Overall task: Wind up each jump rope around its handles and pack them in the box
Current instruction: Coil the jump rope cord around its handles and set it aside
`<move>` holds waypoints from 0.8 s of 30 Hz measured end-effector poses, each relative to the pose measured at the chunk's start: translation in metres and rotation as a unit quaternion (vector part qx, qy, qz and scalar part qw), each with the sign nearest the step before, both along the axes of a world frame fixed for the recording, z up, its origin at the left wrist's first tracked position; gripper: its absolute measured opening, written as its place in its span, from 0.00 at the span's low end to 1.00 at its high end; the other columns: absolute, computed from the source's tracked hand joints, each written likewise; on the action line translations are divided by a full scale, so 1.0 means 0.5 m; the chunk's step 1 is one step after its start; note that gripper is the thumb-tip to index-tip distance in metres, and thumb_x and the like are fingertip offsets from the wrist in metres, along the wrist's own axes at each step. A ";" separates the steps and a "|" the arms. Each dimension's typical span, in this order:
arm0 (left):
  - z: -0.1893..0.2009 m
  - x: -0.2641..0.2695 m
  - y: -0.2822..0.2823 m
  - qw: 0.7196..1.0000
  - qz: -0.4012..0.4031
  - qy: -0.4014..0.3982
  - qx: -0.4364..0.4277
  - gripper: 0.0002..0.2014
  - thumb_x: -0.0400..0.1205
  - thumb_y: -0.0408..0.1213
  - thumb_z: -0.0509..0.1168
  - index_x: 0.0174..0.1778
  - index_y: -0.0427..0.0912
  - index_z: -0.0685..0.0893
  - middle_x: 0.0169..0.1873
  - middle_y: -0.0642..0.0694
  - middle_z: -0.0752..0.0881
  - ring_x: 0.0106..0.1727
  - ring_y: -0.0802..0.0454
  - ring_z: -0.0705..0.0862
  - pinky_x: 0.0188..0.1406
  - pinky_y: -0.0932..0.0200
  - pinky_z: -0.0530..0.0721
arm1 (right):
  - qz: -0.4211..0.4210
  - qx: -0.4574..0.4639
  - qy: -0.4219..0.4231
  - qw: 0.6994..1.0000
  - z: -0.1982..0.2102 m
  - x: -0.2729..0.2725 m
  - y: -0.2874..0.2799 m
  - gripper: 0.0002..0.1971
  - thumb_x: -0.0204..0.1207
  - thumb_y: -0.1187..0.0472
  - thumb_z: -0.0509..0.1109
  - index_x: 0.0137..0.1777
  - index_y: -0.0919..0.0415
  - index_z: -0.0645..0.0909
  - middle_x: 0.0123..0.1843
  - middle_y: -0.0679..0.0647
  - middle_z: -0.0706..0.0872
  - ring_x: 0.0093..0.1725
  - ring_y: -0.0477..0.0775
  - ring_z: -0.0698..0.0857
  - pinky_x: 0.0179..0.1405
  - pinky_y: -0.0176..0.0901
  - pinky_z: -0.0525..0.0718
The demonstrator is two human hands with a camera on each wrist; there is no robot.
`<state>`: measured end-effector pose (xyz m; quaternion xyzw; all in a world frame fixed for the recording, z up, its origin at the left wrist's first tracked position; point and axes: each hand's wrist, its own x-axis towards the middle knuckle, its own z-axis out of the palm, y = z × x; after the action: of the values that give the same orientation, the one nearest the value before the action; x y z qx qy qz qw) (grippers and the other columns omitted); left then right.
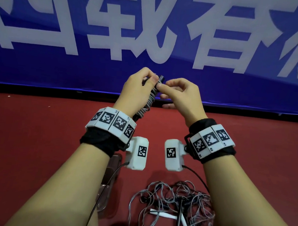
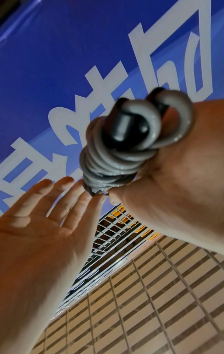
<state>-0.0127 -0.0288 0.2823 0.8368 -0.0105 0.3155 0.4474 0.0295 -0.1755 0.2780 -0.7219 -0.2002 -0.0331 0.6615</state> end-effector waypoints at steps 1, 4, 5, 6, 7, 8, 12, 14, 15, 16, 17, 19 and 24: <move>-0.001 0.001 -0.002 1.000 -0.002 -0.006 -0.010 0.10 0.91 0.45 0.62 0.51 0.43 0.83 0.42 0.51 0.87 0.39 0.59 0.82 0.29 0.74 0.76 | -0.004 0.007 0.013 1.000 0.000 -0.002 0.002 0.18 0.74 0.54 0.83 0.54 0.68 0.86 0.49 0.63 0.92 0.44 0.51 0.93 0.40 0.56 0.94; -0.003 0.000 -0.009 0.999 -0.002 -0.019 -0.031 0.09 0.90 0.43 0.63 0.51 0.42 0.83 0.43 0.56 0.88 0.44 0.64 0.85 0.36 0.78 0.76 | -0.001 0.019 0.028 0.999 0.000 -0.008 0.008 0.15 0.75 0.56 0.82 0.48 0.70 0.88 0.47 0.63 0.93 0.44 0.53 0.94 0.38 0.51 0.93; -0.002 0.001 -0.009 0.999 -0.003 -0.024 -0.037 0.08 0.90 0.42 0.63 0.50 0.42 0.83 0.43 0.57 0.88 0.45 0.65 0.85 0.39 0.77 0.77 | 0.008 0.030 0.038 0.999 0.001 -0.008 0.008 0.13 0.75 0.57 0.82 0.48 0.69 0.89 0.47 0.62 0.93 0.45 0.53 0.94 0.38 0.49 0.92; -0.001 0.000 -0.009 0.999 -0.004 -0.029 -0.042 0.07 0.89 0.41 0.64 0.49 0.43 0.83 0.42 0.57 0.88 0.45 0.64 0.85 0.40 0.75 0.78 | 0.021 0.041 0.055 0.997 0.003 -0.010 0.008 0.12 0.75 0.58 0.82 0.49 0.68 0.90 0.48 0.61 0.94 0.47 0.53 0.94 0.38 0.47 0.92; 0.000 -0.001 -0.009 0.998 -0.004 -0.034 -0.045 0.06 0.88 0.40 0.65 0.47 0.44 0.83 0.42 0.55 0.87 0.44 0.62 0.85 0.41 0.71 0.80 | 0.036 0.048 0.077 0.995 0.006 -0.012 0.007 0.13 0.74 0.59 0.82 0.51 0.68 0.90 0.49 0.59 0.94 0.48 0.51 0.94 0.38 0.44 0.91; -0.001 -0.002 -0.011 0.998 0.000 -0.038 -0.040 0.05 0.86 0.39 0.66 0.45 0.45 0.82 0.43 0.53 0.87 0.44 0.60 0.84 0.41 0.67 0.81 | 0.050 0.052 0.106 0.992 0.010 -0.015 0.007 0.13 0.74 0.59 0.82 0.53 0.68 0.90 0.49 0.57 0.95 0.48 0.50 0.94 0.37 0.41 0.90; -0.011 -0.012 -0.026 0.996 0.056 -0.059 0.048 0.04 0.82 0.40 0.66 0.49 0.52 0.78 0.46 0.54 0.82 0.46 0.55 0.83 0.43 0.51 0.83 | 0.086 0.075 0.213 0.970 0.017 -0.020 0.011 0.07 0.75 0.65 0.78 0.51 0.62 0.88 0.30 0.46 0.89 0.26 0.38 0.86 0.34 0.34 0.84; -0.011 -0.017 -0.030 0.994 0.065 -0.061 0.056 0.10 0.82 0.40 0.67 0.56 0.53 0.75 0.48 0.57 0.80 0.48 0.56 0.83 0.45 0.50 0.83 | 0.090 0.096 0.232 0.964 0.015 -0.024 0.019 0.08 0.76 0.65 0.77 0.54 0.62 0.87 0.24 0.44 0.84 0.21 0.38 0.82 0.31 0.32 0.82; -0.012 -0.017 -0.028 0.996 0.062 -0.057 0.040 0.13 0.82 0.40 0.67 0.60 0.54 0.75 0.49 0.59 0.80 0.50 0.56 0.83 0.48 0.49 0.84 | 0.088 0.108 0.234 0.962 0.013 -0.024 0.022 0.09 0.76 0.66 0.77 0.56 0.63 0.88 0.24 0.44 0.84 0.21 0.38 0.82 0.30 0.31 0.82; -0.011 -0.016 -0.025 0.997 0.059 -0.051 0.022 0.16 0.82 0.41 0.68 0.63 0.54 0.74 0.51 0.59 0.81 0.52 0.55 0.84 0.50 0.48 0.85 | 0.084 0.116 0.233 0.962 0.012 -0.024 0.023 0.11 0.76 0.66 0.77 0.58 0.65 0.88 0.25 0.44 0.84 0.22 0.38 0.82 0.29 0.31 0.82; -0.011 -0.015 -0.024 0.997 0.057 -0.046 0.007 0.19 0.81 0.41 0.69 0.67 0.54 0.74 0.53 0.59 0.81 0.54 0.54 0.84 0.53 0.46 0.86 | 0.081 0.118 0.229 0.963 0.012 -0.023 0.023 0.11 0.76 0.67 0.77 0.58 0.67 0.88 0.26 0.45 0.85 0.22 0.38 0.81 0.29 0.31 0.83; -0.010 -0.016 -0.024 0.998 0.050 -0.038 -0.021 0.26 0.80 0.41 0.70 0.73 0.54 0.72 0.57 0.56 0.82 0.54 0.52 0.85 0.54 0.46 0.87 | 0.078 0.121 0.220 0.965 0.014 -0.023 0.021 0.09 0.76 0.68 0.77 0.55 0.67 0.90 0.31 0.49 0.86 0.24 0.39 0.80 0.30 0.32 0.84; -0.007 -0.012 -0.015 0.990 0.041 0.016 -0.131 0.23 0.80 0.45 0.72 0.71 0.47 0.79 0.49 0.52 0.87 0.42 0.65 0.88 0.38 0.69 0.84 | 0.089 0.113 0.189 0.971 0.016 -0.026 0.019 0.05 0.78 0.70 0.71 0.49 0.65 0.87 0.34 0.50 0.85 0.24 0.39 0.80 0.30 0.33 0.85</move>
<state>-0.0187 -0.0363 0.2790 0.7760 0.0727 0.3185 0.5396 0.0166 -0.1661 0.2862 -0.6150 -0.1293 0.1405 0.7651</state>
